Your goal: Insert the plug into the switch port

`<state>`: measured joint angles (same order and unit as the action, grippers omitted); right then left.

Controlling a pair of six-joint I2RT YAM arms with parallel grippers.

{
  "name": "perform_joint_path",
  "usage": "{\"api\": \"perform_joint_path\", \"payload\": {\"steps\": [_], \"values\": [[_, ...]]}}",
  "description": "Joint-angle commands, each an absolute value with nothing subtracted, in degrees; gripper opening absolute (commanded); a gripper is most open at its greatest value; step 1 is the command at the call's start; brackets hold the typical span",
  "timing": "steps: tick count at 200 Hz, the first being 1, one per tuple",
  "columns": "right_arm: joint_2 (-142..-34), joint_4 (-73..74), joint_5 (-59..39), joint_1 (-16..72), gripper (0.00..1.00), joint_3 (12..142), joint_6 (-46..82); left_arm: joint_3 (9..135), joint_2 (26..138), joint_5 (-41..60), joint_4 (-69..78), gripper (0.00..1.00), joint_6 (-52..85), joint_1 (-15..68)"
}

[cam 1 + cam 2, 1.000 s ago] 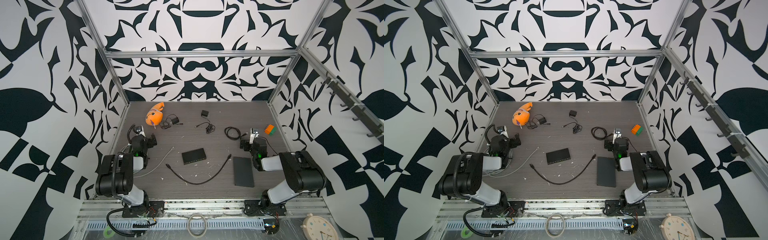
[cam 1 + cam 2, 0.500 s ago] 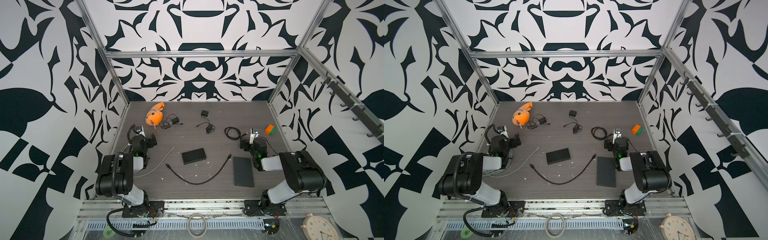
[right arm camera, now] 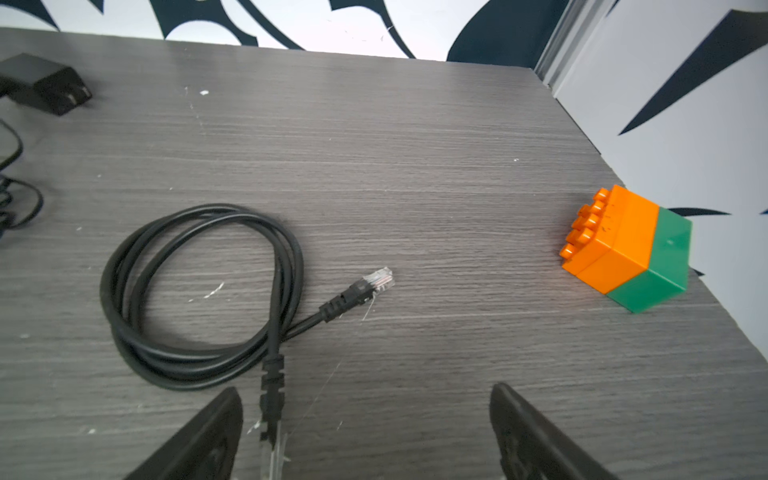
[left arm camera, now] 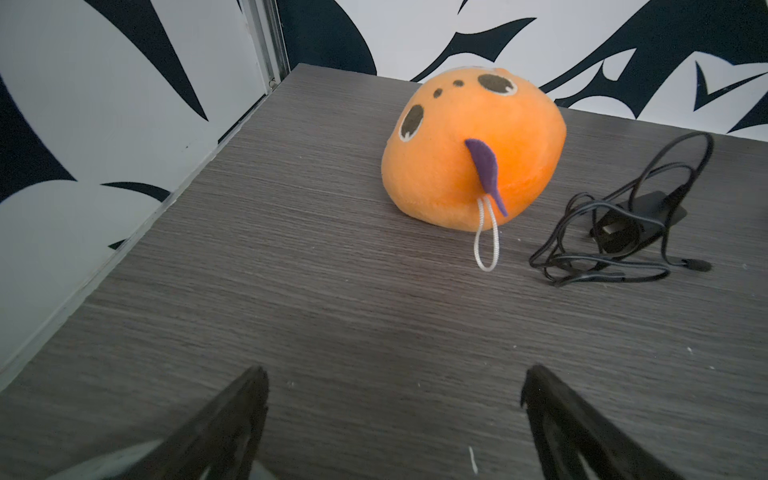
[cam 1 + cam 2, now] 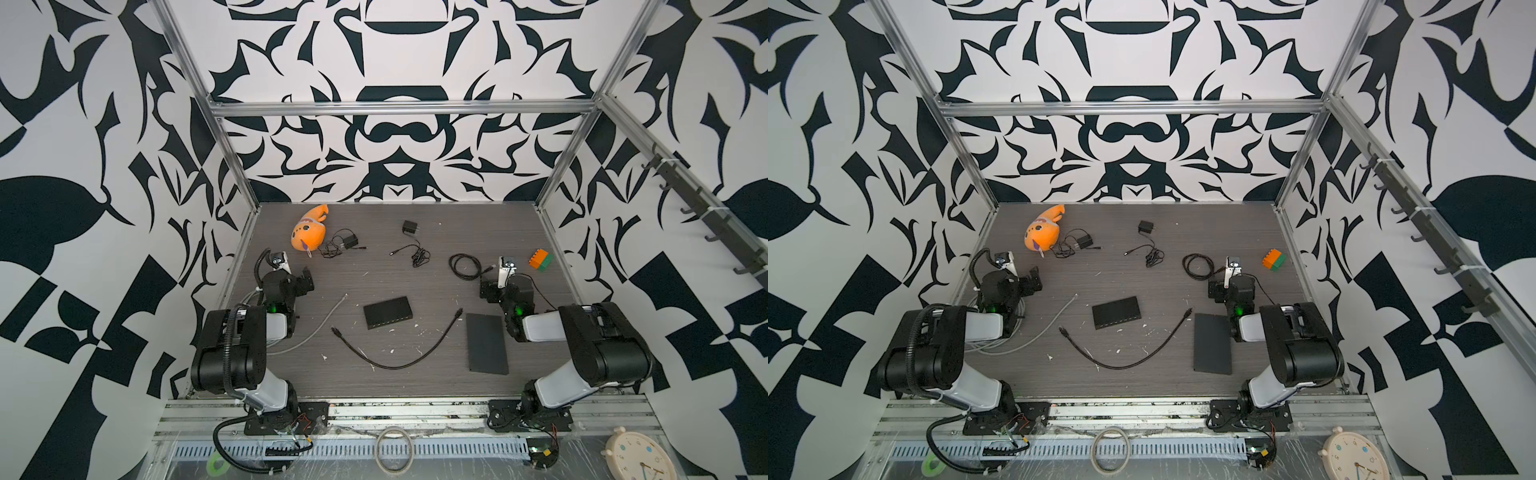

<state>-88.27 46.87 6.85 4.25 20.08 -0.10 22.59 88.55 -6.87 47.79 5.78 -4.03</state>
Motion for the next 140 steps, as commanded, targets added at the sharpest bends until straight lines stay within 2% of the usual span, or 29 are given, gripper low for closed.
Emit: {"api": "perform_joint_path", "payload": {"steps": [1, 16, 21, 54, 99, 140], "values": [[-82.0, 39.3, 5.6, 4.6, 0.91, 24.0, 0.0, 27.8, 81.8, -7.9, 35.0, 1.00, 6.3, -4.5], [-78.9, 30.0, 5.3, 4.6, 0.87, 27.4, 2.2, 34.7, 78.2, -10.3, 20.8, 0.99, 9.6, -4.3], [-78.2, 27.2, 4.8, 4.8, 0.85, 28.4, 2.6, 37.3, 77.7, -9.4, 17.3, 0.95, 10.6, -4.4], [-75.7, 16.7, 6.1, 9.4, 0.82, 35.1, 2.4, 49.9, 79.5, -9.0, 0.9, 0.88, 16.2, 0.3], [-76.9, 7.6, 2.2, 16.7, 0.82, 42.8, 5.0, 64.7, 90.0, -11.0, -9.8, 0.79, 16.3, 11.2], [-80.0, 4.0, 3.3, 25.8, 0.82, 47.0, 5.6, 77.4, 103.5, -13.4, -13.0, 0.78, 16.3, 13.8]]}}
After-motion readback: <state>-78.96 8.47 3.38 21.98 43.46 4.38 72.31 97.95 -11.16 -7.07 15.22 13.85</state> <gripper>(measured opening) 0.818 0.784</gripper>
